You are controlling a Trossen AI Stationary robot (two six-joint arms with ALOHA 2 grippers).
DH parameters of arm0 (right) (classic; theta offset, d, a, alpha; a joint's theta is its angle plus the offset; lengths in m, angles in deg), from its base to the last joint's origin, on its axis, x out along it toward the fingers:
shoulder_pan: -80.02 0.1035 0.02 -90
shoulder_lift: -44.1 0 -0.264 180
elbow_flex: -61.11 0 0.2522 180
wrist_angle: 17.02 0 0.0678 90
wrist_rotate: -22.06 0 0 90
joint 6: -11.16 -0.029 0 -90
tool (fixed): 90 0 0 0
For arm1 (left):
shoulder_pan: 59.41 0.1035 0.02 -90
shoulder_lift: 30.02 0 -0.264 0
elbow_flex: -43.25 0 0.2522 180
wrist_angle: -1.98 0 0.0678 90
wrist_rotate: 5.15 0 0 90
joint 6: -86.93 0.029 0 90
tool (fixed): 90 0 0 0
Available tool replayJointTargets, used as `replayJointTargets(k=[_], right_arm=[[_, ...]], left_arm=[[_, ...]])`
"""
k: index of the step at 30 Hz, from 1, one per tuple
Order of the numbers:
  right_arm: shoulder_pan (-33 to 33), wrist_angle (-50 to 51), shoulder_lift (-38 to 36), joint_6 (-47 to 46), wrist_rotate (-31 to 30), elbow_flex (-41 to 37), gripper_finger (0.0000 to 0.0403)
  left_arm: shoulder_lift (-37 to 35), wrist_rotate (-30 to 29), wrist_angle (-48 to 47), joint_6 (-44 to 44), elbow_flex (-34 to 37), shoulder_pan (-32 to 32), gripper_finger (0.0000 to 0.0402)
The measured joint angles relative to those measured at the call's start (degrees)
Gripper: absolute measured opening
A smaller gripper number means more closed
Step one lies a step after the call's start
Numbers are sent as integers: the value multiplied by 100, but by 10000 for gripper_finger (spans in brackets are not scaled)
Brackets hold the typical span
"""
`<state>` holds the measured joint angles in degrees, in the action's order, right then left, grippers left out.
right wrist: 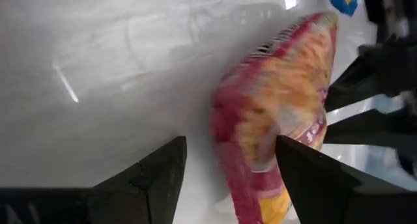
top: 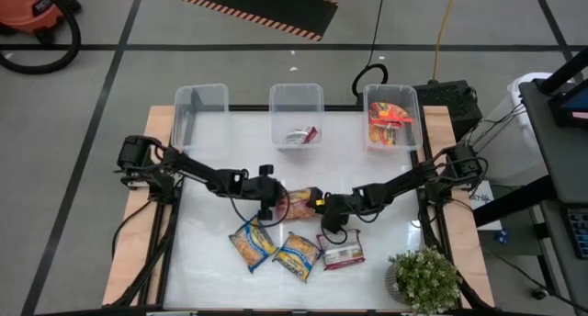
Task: Sort Maruchan noodles
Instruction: Put the top red noodle pack into the middle transparent bin
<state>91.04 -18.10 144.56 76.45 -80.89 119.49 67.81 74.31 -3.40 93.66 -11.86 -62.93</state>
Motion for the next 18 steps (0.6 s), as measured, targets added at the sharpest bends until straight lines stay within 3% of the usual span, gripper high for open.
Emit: replayJointTargets(k=[7,18], right_arm=[[-149,-317,24,202,12,-10,233],[-414,-1614,462,68,671,-11,233]], left_arm=[[58,-10,-59,13,0,92,122],[58,-13,11,86,0,92,122]])
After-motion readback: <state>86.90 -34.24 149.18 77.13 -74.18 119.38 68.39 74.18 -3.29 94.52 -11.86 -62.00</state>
